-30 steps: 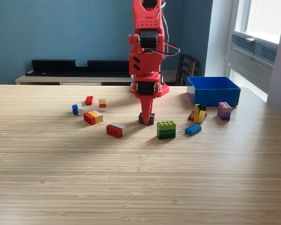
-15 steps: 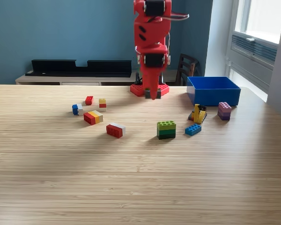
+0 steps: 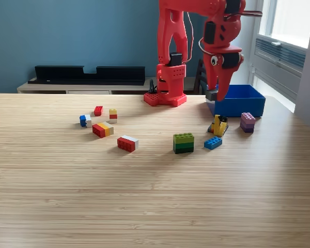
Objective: Grasp a lego block and put it in the bin.
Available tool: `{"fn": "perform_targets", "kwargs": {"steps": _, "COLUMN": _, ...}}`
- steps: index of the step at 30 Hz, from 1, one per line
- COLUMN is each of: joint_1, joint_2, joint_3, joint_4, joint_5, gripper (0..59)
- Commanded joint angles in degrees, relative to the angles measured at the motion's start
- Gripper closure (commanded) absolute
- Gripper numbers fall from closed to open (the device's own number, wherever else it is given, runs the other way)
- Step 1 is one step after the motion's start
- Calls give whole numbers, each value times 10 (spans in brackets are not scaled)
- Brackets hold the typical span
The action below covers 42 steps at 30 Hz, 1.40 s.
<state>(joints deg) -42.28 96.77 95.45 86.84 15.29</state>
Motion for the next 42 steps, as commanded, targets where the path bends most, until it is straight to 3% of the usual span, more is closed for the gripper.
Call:
{"fn": "perform_targets", "kwargs": {"steps": 1, "joint_1": -135, "joint_2": 39, "joint_3": -29, "joint_4": 19, "joint_5": 30, "gripper": 586}}
{"fn": "perform_targets", "kwargs": {"steps": 11, "joint_1": -241, "joint_2": 37, "joint_3": -117, "joint_4": 87, "joint_5": 44, "gripper": 586}}
{"fn": "perform_targets", "kwargs": {"steps": 26, "joint_1": -290, "joint_2": 34, "joint_3": -76, "joint_4": 93, "joint_5": 37, "gripper": 575}}
{"fn": "perform_targets", "kwargs": {"steps": 28, "joint_1": -293, "joint_2": 34, "joint_3": -75, "joint_4": 93, "joint_5": 40, "gripper": 524}}
{"fn": "perform_targets", "kwargs": {"steps": 32, "joint_1": -295, "joint_2": 34, "joint_3": -70, "joint_4": 93, "joint_5": 53, "gripper": 264}}
{"fn": "perform_targets", "kwargs": {"steps": 34, "joint_1": -295, "joint_2": 34, "joint_3": -68, "joint_4": 93, "joint_5": 54, "gripper": 185}}
{"fn": "perform_targets", "kwargs": {"steps": 38, "joint_1": -298, "joint_2": 34, "joint_3": -62, "joint_4": 93, "joint_5": 54, "gripper": 178}}
{"fn": "perform_targets", "kwargs": {"steps": 42, "joint_1": -297, "joint_2": 36, "joint_3": -57, "joint_4": 93, "joint_5": 54, "gripper": 212}}
